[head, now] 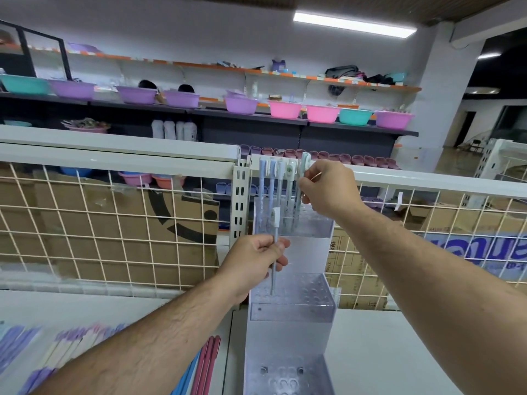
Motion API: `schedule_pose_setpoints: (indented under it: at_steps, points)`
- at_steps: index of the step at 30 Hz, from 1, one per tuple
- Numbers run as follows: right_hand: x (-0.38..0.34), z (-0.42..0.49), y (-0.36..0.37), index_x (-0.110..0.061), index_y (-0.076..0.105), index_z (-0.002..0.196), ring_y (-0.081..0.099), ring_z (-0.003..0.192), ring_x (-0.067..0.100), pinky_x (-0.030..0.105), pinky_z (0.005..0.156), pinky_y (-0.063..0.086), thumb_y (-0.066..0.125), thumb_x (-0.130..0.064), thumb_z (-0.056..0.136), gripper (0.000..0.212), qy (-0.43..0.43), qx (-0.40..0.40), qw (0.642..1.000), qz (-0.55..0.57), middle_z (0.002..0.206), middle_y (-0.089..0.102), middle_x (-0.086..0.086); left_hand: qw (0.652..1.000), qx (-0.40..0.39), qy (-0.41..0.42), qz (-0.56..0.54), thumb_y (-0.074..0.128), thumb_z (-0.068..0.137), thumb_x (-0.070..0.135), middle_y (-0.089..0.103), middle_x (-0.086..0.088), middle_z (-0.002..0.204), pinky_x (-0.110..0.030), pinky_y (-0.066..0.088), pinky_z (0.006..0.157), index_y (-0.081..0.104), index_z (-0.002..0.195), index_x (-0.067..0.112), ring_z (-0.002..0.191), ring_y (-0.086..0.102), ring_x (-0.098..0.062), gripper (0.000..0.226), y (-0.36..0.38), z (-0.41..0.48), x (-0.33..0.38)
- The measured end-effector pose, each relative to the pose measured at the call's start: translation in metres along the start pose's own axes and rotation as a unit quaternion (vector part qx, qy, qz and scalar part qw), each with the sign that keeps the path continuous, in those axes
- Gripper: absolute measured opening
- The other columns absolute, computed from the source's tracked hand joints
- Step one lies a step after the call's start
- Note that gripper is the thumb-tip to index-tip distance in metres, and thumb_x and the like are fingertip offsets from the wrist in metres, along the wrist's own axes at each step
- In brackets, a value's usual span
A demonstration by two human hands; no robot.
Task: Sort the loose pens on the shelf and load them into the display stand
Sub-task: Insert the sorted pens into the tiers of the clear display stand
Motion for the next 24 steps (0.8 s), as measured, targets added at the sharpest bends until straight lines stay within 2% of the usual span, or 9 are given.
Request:
schedule_pose_setpoints:
  at_steps: [5, 10, 13, 17, 21, 24]
  points:
    - [0.0, 0.001, 0.001, -0.017, 0.064, 0.084, 0.07, 0.07, 0.017, 0.042, 0.07, 0.063, 0.067, -0.025, 0.095, 0.014, -0.004, 0.003, 1.0, -0.001, 0.076, 0.071, 0.002, 1.0, 0.002, 0.001, 0.003, 0.058, 0.1, 0.023, 0.076, 0.005, 0.095, -0.047, 0.054, 0.094, 0.074, 0.095, 0.025, 0.08, 0.067, -0.012, 0.016, 0.0, 0.0, -0.002]
    - [0.002, 0.0, 0.001, -0.017, 0.063, 0.083, 0.071, 0.068, 0.016, 0.041, 0.07, 0.063, 0.066, -0.022, 0.095, 0.014, 0.0, 0.011, 1.0, 0.001, 0.073, 0.07, 0.001, 1.0, 0.002, 0.003, 0.004, 0.058, 0.1, 0.024, 0.076, 0.003, 0.088, -0.044, 0.055, 0.092, 0.074, 0.101, 0.025, 0.079, 0.067, -0.01, 0.016, 0.001, 0.0, -0.001]
    - [0.005, 0.0, 0.003, -0.014, 0.064, 0.083, 0.072, 0.065, 0.014, 0.041, 0.067, 0.063, 0.066, -0.02, 0.095, 0.013, 0.017, -0.016, 1.0, -0.002, 0.076, 0.071, 0.004, 1.0, 0.0, 0.004, 0.004, 0.059, 0.1, 0.025, 0.076, 0.002, 0.089, -0.043, 0.055, 0.092, 0.074, 0.101, 0.025, 0.08, 0.067, -0.01, 0.015, 0.001, 0.0, -0.001]
    - [0.006, -0.003, 0.006, -0.015, 0.066, 0.079, 0.071, 0.068, 0.019, 0.039, 0.069, 0.062, 0.067, -0.028, 0.095, 0.02, 0.02, -0.024, 0.998, -0.052, 0.075, 0.07, 0.004, 1.0, 0.002, 0.006, 0.006, 0.059, 0.1, 0.025, 0.076, 0.002, 0.089, -0.042, 0.055, 0.092, 0.073, 0.102, 0.025, 0.081, 0.067, -0.011, 0.015, 0.001, 0.0, -0.001]
    - [0.008, -0.014, 0.004, -0.015, 0.064, 0.068, 0.062, 0.06, 0.017, 0.033, 0.059, 0.056, 0.068, -0.029, 0.092, 0.028, 0.026, -0.026, 0.996, -0.082, 0.066, 0.067, 0.002, 1.0, 0.004, 0.009, 0.01, 0.059, 0.1, 0.025, 0.076, 0.004, 0.094, -0.043, 0.056, 0.089, 0.074, 0.093, 0.023, 0.078, 0.065, -0.011, 0.016, 0.0, 0.0, 0.0]
    - [0.011, -0.036, 0.004, -0.008, 0.069, 0.073, 0.056, 0.055, 0.014, 0.029, 0.051, 0.049, 0.069, -0.026, 0.091, 0.025, 0.042, -0.09, 0.995, 0.004, 0.071, 0.071, 0.006, 1.0, 0.004, 0.01, 0.004, 0.062, 0.098, 0.027, 0.076, -0.001, 0.089, -0.04, 0.054, 0.079, 0.075, 0.09, 0.021, 0.077, 0.064, -0.014, 0.017, 0.0, -0.001, 0.001]
Point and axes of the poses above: each hand's wrist, its own z-axis towards the middle knuckle, its own y-axis out of the palm, x = y × z, the point moved 1 cm from there along z, towards the middle knuckle
